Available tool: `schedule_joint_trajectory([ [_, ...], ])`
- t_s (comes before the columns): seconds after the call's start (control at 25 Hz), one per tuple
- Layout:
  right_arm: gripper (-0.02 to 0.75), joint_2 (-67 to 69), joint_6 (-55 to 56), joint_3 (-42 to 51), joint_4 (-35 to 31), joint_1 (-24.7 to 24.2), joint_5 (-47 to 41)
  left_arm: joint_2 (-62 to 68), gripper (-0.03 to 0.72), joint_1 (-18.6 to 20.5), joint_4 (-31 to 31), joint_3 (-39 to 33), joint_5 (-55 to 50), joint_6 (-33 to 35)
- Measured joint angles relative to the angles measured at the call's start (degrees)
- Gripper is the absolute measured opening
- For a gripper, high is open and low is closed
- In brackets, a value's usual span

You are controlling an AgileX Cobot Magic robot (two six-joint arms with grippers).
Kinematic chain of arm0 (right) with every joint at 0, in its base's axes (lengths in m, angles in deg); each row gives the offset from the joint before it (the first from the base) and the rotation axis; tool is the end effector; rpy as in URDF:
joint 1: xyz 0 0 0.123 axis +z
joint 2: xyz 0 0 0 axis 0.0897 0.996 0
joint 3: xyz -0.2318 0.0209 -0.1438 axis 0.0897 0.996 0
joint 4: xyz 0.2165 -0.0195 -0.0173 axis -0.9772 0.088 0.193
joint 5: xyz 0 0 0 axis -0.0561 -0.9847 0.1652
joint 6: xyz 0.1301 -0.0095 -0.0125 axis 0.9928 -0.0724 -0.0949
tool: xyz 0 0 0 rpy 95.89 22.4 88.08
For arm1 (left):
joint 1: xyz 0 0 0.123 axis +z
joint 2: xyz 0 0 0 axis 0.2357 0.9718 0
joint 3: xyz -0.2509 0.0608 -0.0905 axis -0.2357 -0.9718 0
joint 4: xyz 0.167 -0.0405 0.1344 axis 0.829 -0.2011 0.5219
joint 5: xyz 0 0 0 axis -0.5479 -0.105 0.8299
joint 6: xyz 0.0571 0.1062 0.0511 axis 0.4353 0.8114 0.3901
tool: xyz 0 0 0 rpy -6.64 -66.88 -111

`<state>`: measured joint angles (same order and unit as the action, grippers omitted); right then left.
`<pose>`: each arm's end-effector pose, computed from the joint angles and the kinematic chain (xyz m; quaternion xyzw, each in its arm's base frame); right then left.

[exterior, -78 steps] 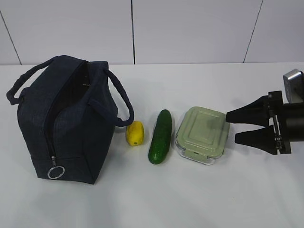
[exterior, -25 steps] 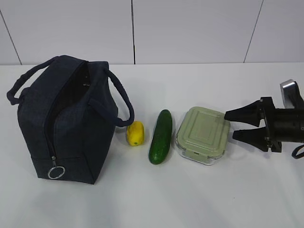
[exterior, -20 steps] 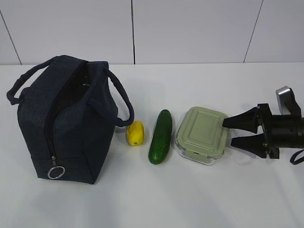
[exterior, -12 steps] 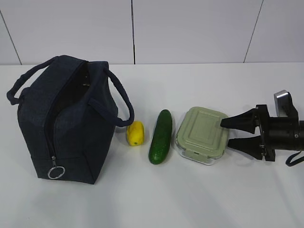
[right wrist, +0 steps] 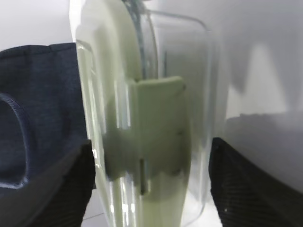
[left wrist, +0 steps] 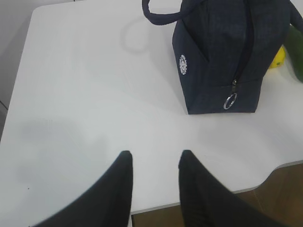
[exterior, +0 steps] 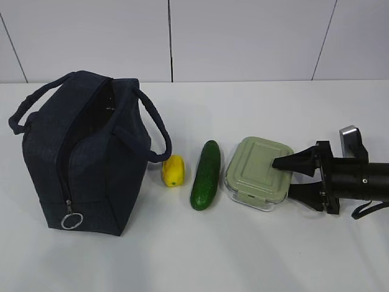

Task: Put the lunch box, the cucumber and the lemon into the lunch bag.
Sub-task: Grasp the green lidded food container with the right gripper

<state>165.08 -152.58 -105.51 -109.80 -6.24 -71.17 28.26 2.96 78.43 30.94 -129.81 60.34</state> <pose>0.3377 0.0517 0.0812 0.1664 0.8014 0.5479 0.1728 0.0097 0.0019 0.2436 0.0705 0.8601 -0.0365 0.5040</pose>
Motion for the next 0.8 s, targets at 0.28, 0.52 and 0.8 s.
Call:
schedule_joint_trajectory([
  [0.28, 0.566, 0.00, -0.22, 0.00, -2.35, 0.05, 0.00, 0.00, 0.237, 0.00, 0.00, 0.00, 0.00, 0.00],
  [0.52, 0.566, 0.12, -0.22, 0.00, -2.63, 1.10, 0.11, 0.00, 0.237, 0.00, 0.00, 0.00, 0.00, 0.00],
  [0.8, 0.566, 0.21, -2.02, -0.48, -3.23, 3.68, 0.11, 0.00, 0.237, 0.00, 0.00, 0.00, 0.00, 0.00],
])
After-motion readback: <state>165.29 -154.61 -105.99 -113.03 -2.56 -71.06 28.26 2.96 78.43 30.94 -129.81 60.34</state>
